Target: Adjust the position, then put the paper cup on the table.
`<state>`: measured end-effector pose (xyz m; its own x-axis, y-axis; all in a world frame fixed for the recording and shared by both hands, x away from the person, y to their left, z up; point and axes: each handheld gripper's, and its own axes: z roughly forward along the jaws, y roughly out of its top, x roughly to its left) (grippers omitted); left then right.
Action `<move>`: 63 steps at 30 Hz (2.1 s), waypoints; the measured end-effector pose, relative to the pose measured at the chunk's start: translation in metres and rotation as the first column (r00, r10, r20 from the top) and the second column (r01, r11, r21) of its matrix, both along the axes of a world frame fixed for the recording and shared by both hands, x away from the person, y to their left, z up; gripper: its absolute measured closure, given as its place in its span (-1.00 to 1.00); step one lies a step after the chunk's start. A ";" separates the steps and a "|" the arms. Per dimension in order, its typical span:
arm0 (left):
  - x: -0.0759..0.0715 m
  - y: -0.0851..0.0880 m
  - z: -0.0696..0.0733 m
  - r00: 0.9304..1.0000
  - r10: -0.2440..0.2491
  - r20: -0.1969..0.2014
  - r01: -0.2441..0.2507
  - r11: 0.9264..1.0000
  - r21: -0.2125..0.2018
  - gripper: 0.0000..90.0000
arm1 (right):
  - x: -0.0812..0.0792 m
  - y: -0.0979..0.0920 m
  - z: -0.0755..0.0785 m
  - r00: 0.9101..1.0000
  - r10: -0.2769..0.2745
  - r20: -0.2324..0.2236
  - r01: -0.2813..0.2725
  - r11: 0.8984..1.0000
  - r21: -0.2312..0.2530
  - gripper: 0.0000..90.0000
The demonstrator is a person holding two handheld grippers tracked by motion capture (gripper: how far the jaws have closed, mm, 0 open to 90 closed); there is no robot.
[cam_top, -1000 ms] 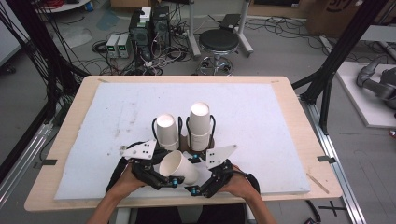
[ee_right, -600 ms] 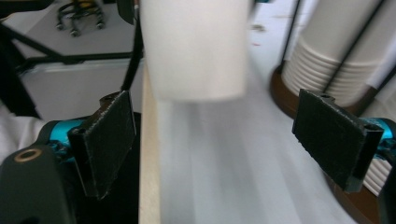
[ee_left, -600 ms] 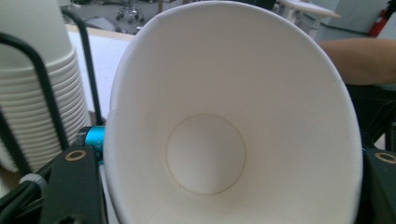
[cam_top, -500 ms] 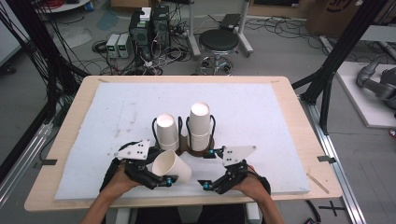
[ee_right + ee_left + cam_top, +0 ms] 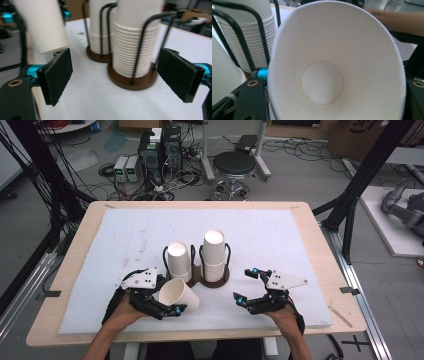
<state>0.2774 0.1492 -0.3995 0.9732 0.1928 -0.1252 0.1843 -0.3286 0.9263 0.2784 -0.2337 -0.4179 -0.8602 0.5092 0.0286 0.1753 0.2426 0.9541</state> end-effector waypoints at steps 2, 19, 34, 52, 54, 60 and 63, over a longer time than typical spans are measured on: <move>0.000 0.000 0.001 1.000 0.007 -0.003 -0.007 1.000 0.008 -0.35 | 0.001 -0.003 -0.001 0.998 -0.056 0.009 0.056 0.998 -0.009 -0.69; 0.003 -0.002 -0.003 1.000 0.011 -0.001 -0.011 0.997 0.071 -0.35 | 0.015 -0.023 -0.020 0.917 -0.397 -0.051 0.391 0.915 -0.097 -0.69; 0.004 0.002 -0.006 1.000 0.027 -0.011 -0.026 0.997 0.072 -0.35 | 0.021 -0.033 -0.032 0.899 -0.429 -0.086 0.418 0.900 -0.121 -0.69; 0.005 0.004 -0.005 1.000 0.027 -0.010 -0.026 0.998 0.060 -0.35 | 0.021 -0.033 -0.033 0.901 -0.424 -0.088 0.413 0.903 -0.120 -0.69; 0.005 0.004 -0.005 0.999 0.030 -0.011 -0.030 0.998 0.059 -0.35 | 0.021 -0.033 -0.033 0.903 -0.422 -0.086 0.411 0.904 -0.120 -0.69; 0.005 0.004 -0.005 0.999 0.031 -0.011 -0.031 0.998 0.058 -0.35 | 0.021 -0.032 -0.033 0.901 -0.423 -0.094 0.412 0.904 -0.118 -0.69; 0.005 0.004 -0.004 1.000 0.030 -0.009 -0.029 0.998 0.059 -0.35 | 0.022 -0.033 -0.033 0.902 -0.422 -0.090 0.411 0.904 -0.119 -0.69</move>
